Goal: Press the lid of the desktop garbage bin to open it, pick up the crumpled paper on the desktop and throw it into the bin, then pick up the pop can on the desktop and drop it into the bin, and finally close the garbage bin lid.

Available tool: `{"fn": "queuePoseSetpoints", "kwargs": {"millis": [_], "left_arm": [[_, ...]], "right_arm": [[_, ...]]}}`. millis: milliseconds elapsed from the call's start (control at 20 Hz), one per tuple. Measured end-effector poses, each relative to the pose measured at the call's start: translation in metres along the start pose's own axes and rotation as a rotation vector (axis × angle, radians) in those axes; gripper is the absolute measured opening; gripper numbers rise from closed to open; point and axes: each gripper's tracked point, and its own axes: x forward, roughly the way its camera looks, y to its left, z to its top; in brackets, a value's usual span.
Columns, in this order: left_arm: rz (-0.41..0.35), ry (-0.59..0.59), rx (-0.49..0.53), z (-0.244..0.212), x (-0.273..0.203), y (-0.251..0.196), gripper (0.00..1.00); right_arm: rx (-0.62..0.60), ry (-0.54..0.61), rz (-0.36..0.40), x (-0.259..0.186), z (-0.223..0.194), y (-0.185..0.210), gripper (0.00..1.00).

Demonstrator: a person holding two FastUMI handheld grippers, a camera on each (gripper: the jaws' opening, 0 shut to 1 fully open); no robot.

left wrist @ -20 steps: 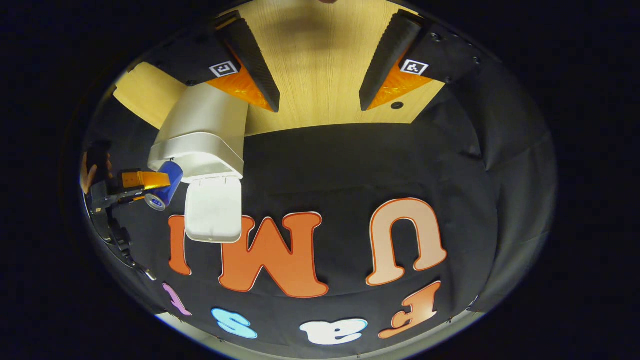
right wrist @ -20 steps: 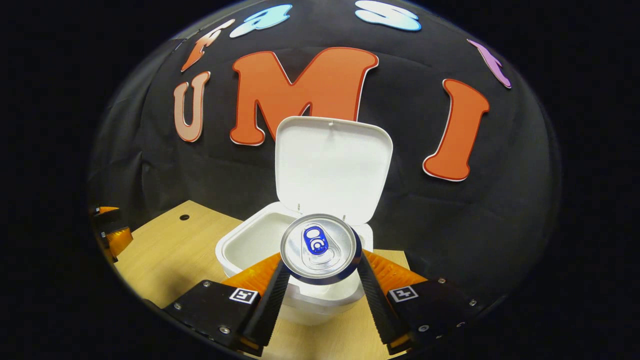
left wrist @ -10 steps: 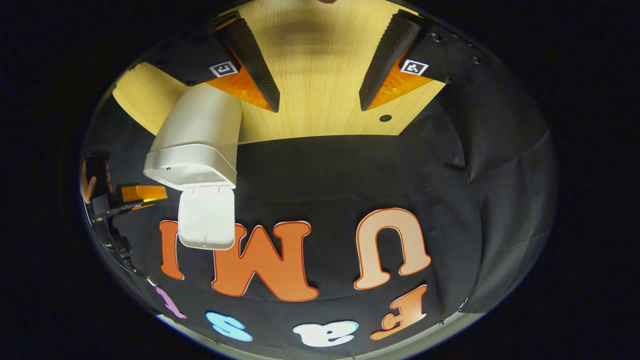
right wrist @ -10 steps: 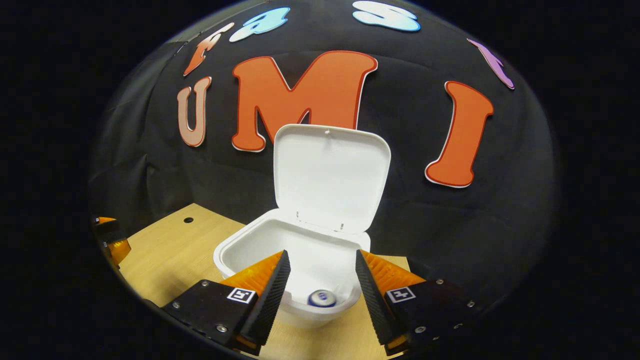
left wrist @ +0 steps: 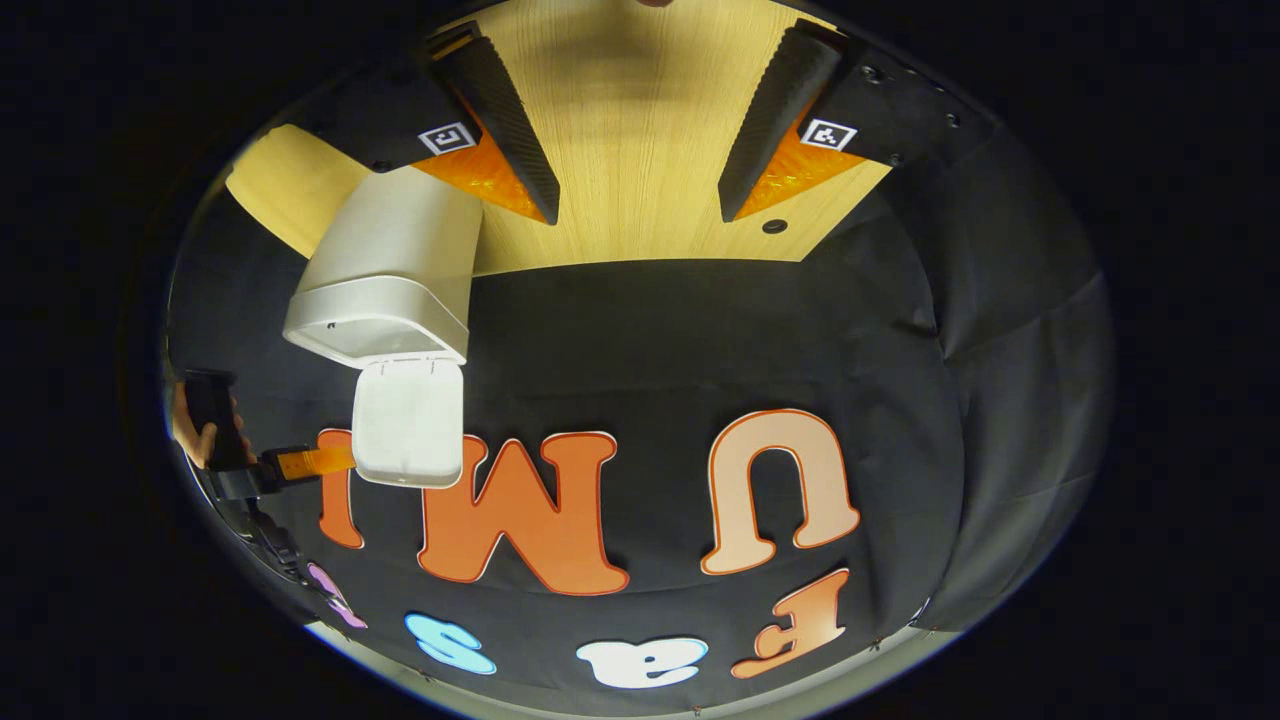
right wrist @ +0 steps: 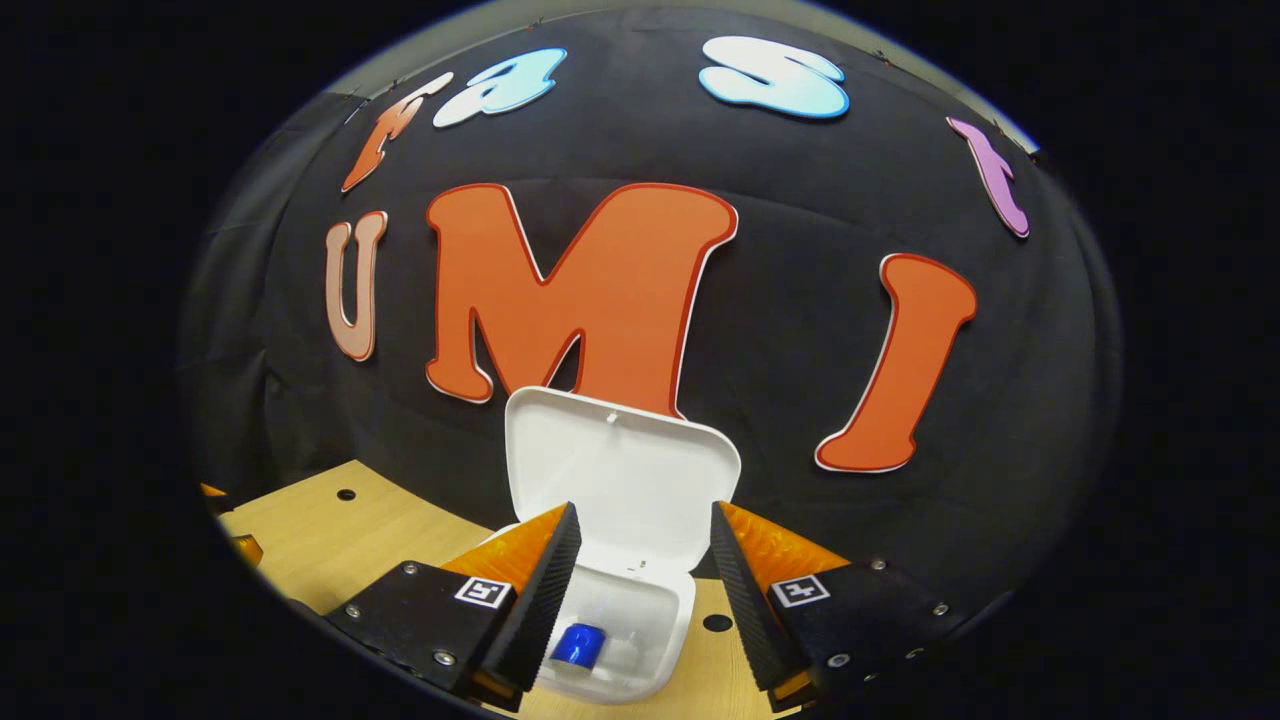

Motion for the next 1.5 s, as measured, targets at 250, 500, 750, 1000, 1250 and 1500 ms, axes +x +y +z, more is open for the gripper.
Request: {"fn": "queuePoseSetpoints", "kwargs": {"millis": [250, 500, 750, 1000, 1250, 1500], "left_arm": [[0.025, 0.019, -0.032, -0.011, 0.004, 0.021, 1.0], [0.056, 0.046, -0.077, -0.026, 0.008, 0.04, 1.0], [0.093, 0.072, -0.103, -0.038, 0.007, 0.057, 1.0], [0.092, 0.058, -0.073, -0.033, 0.01, 0.058, 1.0], [0.098, 0.073, -0.08, -0.037, 0.013, 0.059, 1.0], [0.079, 0.083, -0.095, -0.039, 0.017, 0.051, 1.0]], "right_arm": [[0.015, -0.077, -0.042, 0.015, 0.032, 0.0, 0.78], [0.08, -0.166, -0.085, 0.031, 0.056, -0.003, 0.78], [0.146, -0.212, -0.119, 0.047, 0.067, -0.014, 0.78], [0.157, -0.2, -0.121, 0.073, 0.065, -0.02, 0.78], [0.209, -0.159, -0.094, 0.087, 0.052, -0.014, 0.77], [0.216, -0.123, -0.058, 0.075, 0.045, -0.01, 0.76]]}}
